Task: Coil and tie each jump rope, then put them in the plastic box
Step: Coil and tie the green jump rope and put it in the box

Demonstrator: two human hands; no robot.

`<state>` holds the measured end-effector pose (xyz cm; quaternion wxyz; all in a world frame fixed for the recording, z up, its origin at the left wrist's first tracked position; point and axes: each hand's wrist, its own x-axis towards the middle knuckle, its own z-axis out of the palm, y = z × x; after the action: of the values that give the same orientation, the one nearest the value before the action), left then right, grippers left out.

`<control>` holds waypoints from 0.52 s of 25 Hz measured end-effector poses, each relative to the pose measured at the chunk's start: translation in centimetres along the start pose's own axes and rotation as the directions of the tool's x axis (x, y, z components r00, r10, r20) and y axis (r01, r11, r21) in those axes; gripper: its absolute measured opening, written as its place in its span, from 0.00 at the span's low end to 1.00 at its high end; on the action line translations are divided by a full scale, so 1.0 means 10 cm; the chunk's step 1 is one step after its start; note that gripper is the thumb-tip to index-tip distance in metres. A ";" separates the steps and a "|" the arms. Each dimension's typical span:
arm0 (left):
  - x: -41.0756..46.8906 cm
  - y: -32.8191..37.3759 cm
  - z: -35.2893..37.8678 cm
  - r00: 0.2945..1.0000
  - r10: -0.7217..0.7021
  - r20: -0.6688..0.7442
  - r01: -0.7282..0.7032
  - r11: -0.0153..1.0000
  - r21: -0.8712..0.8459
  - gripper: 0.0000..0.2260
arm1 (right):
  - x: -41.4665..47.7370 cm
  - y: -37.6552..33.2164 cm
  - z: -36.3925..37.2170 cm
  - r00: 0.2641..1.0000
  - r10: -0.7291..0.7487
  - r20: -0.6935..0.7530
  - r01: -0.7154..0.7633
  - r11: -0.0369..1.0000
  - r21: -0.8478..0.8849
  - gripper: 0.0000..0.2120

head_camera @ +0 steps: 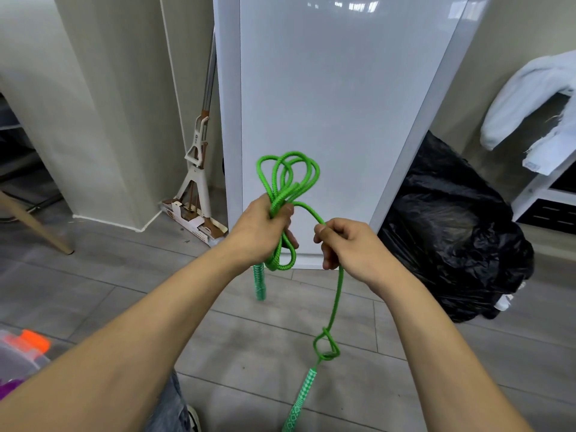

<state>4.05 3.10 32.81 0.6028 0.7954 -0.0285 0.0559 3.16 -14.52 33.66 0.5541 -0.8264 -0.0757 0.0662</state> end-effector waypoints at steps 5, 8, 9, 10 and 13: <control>0.15 -0.02 -0.13 0.926 -0.068 -0.372 -0.015 0.976 -0.217 0.06 | 0.00 0.27 -0.11 0.975 0.153 0.162 -0.115 0.969 -0.221 0.13; 0.18 -0.05 -0.27 0.820 -0.108 -0.562 0.001 0.982 -0.188 0.06 | 0.01 0.40 -0.16 0.934 0.275 0.230 -0.192 0.926 -0.326 0.13; 0.19 -0.06 -0.31 0.788 -0.131 -0.602 0.004 0.978 -0.208 0.06 | 0.01 0.43 -0.17 0.919 0.308 0.246 -0.198 0.901 -0.386 0.12; 0.21 -0.08 -0.34 0.764 -0.150 -0.628 0.001 0.973 -0.230 0.06 | 0.01 0.45 -0.17 0.904 0.340 0.260 -0.197 0.870 -0.453 0.11; 0.23 -0.09 -0.38 0.712 -0.167 -0.682 0.018 0.975 -0.220 0.06 | 0.01 0.58 -0.15 0.857 0.436 0.273 -0.154 0.723 -0.673 0.10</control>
<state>6.27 7.09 33.25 0.6467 0.6525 0.2352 0.3173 3.88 -18.02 28.81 0.1979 -0.9304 -0.0729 0.2998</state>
